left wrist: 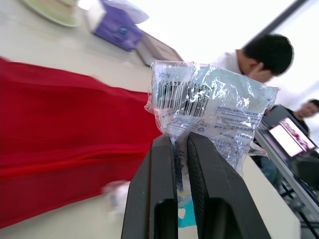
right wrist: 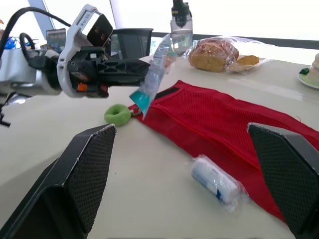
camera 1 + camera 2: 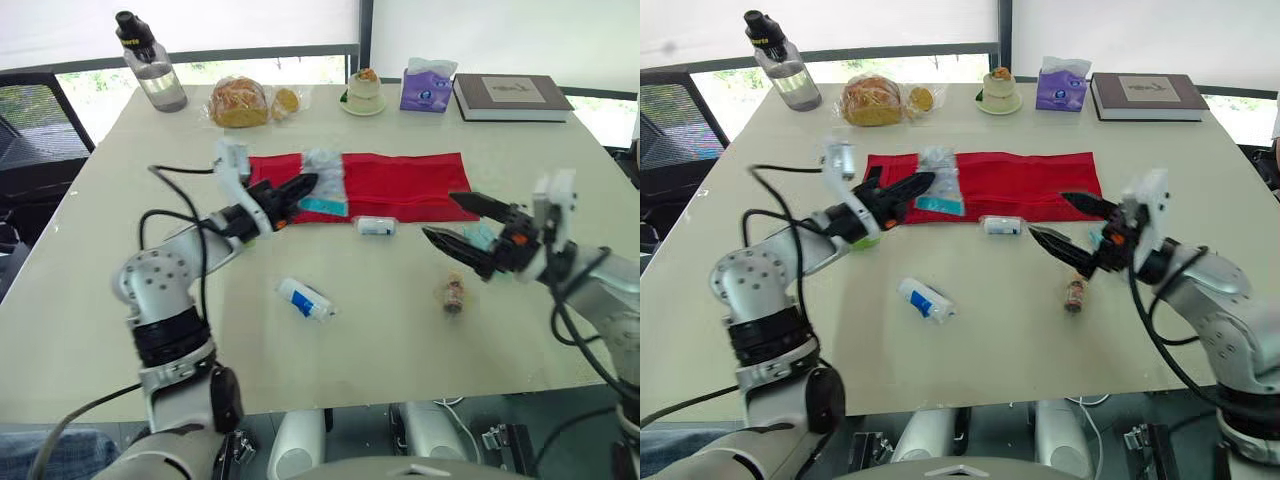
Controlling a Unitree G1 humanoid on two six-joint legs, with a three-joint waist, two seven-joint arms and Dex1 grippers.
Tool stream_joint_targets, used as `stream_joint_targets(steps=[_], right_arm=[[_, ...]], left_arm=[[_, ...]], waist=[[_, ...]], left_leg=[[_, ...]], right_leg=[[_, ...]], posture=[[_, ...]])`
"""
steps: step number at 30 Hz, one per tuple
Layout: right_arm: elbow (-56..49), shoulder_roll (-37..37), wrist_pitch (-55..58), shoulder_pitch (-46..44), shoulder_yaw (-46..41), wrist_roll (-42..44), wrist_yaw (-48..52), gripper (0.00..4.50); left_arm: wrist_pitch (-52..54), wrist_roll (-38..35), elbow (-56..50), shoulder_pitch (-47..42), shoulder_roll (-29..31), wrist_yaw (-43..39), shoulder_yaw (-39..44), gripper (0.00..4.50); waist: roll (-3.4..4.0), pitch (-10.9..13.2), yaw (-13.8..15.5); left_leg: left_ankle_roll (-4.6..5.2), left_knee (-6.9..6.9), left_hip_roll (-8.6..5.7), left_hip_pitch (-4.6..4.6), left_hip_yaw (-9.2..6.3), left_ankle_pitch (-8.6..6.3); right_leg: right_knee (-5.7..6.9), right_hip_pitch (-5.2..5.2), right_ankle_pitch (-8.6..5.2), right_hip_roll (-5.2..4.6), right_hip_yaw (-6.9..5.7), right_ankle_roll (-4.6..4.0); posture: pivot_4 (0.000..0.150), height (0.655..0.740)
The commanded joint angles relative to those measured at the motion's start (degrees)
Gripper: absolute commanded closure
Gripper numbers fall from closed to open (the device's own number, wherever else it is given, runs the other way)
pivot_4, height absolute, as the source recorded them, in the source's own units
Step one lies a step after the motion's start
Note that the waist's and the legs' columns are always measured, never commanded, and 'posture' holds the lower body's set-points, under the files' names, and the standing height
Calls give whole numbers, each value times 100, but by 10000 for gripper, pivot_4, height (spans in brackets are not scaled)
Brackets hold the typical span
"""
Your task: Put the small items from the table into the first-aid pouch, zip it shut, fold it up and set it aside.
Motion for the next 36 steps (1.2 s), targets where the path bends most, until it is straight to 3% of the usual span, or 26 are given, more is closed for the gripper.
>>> stream_joint_targets(steps=[1,6,17,22,23,26,27,36], right_arm=[[-81,530,300,-299,182,-13,-908,0],[147,1381,898,-625,265,96,-2065,0],[126,1997,1157,-788,280,320,-2571,0],[213,2118,1082,-903,279,244,-2688,22032],[229,2137,1084,-932,272,238,-2712,28448],[269,2168,1085,-985,264,214,-2756,42281],[278,2171,1085,-996,264,206,-2760,44896],[318,2243,1061,-1032,298,138,-2794,44896]], left_arm=[[-368,-93,-194,-62,-417,329,-151,44893],[-605,-141,-125,-73,-828,489,-356,44893],[-839,-188,-27,3,-872,406,-604,44893],[-861,-286,-54,94,-954,418,-685,45000],[-870,-295,-57,109,-958,418,-699,45000],[-913,-329,-34,126,-944,416,-712,45000],[-927,-336,-24,130,-936,414,-715,45000],[-956,-465,-94,237,-941,503,-771,45000]], waist=[[0,0,-1],[0,0,-3],[0,0,-3],[0,0,-8],[0,0,-9],[0,0,-10],[0,0,-10],[0,0,-12]], left_leg=[[0,0,0,0,-1,0],[0,0,1,-2,1,0],[1,-1,-4,-4,-8,0],[1,-1,-3,-3,-8,0],[1,-1,-3,-3,-8,0],[1,-1,-2,-4,-9,0],[1,-1,-2,-4,-9,0],[1,-6,-2,-5,-9,0]], right_leg=[[2,0,0,1,1,0],[3,-2,0,5,5,-1],[3,-2,0,8,3,-2],[3,-2,0,10,3,-2],[3,-2,0,10,3,-2],[3,-2,0,10,3,-2],[3,-2,0,11,3,-2],[-4,-2,0,11,2,-2]], posture=[[1500,7400],[1500,7400],[1500,7400],[1500,7400],[1500,7400],[1500,7400],[1500,7400],[1500,7400]])
